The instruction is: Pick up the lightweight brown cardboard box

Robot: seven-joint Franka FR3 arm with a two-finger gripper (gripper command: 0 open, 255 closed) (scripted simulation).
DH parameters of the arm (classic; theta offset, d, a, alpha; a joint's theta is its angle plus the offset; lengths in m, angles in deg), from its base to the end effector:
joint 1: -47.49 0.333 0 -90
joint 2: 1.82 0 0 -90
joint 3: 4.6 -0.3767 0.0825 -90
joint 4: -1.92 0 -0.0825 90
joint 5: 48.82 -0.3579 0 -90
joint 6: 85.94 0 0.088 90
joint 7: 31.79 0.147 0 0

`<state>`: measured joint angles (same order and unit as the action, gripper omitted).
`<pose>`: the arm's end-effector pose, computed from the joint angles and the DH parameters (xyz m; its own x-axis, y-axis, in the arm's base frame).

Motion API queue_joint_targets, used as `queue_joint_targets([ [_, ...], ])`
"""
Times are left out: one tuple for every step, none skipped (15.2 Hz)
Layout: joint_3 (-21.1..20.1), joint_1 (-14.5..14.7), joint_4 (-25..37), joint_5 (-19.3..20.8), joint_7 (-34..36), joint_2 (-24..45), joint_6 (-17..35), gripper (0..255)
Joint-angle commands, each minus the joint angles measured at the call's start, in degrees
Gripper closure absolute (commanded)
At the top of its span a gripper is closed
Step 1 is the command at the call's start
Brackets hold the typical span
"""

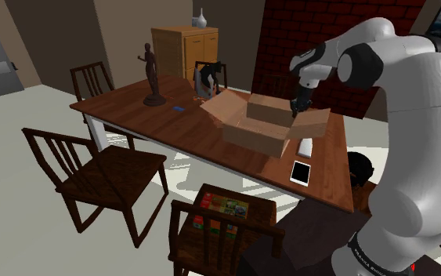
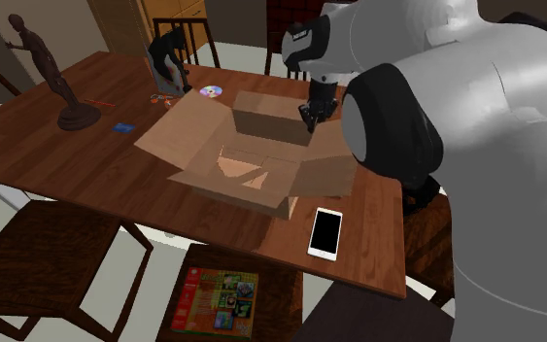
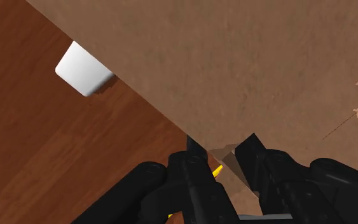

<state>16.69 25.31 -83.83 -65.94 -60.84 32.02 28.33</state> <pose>0.5623 -0.4279 0.3604 0.9464 -0.3228 -0.0142 -0.3229 -0.9432 -0.0787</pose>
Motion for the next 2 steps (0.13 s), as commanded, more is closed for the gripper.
queue_joint_targets([
  [0.1,0.0,0.4,0.1,0.2,-0.3,-0.7,255],
  [0.1,0.0,0.4,0.1,0.2,-0.3,-0.7,255],
])
